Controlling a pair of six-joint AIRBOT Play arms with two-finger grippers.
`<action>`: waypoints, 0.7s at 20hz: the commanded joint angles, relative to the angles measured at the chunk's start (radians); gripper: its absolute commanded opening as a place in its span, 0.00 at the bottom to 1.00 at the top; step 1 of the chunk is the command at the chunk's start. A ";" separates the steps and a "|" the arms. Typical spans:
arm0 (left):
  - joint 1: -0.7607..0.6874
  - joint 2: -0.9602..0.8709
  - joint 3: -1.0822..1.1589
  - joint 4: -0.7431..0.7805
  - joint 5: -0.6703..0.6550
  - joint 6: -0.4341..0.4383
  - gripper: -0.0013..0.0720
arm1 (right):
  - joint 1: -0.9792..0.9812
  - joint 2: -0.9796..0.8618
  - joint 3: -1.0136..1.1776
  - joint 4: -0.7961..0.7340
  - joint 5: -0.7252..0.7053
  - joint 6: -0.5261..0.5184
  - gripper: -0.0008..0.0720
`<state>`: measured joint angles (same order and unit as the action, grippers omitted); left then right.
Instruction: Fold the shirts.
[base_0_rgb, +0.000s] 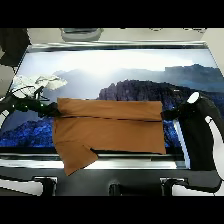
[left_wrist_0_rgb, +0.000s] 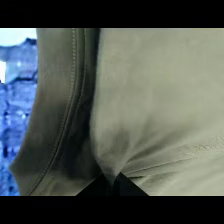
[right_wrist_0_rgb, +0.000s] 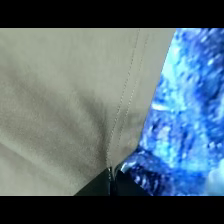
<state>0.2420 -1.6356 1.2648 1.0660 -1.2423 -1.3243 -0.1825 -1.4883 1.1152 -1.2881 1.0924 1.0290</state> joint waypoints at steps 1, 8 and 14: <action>0.004 -0.007 0.000 -0.004 -0.008 0.001 0.08 | -0.001 0.001 -0.016 0.002 -0.005 0.008 0.17; 0.123 0.027 0.154 -0.017 -0.237 -0.018 0.64 | -0.032 0.069 0.213 -0.026 0.159 0.007 0.70; 0.225 0.297 -0.320 0.020 -0.232 0.028 0.61 | -0.100 0.130 0.020 0.007 0.441 -0.047 0.72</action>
<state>0.4294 -1.4689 1.1862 1.0718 -1.4982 -1.3205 -0.2653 -1.3949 1.2259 -1.2930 1.4334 1.0096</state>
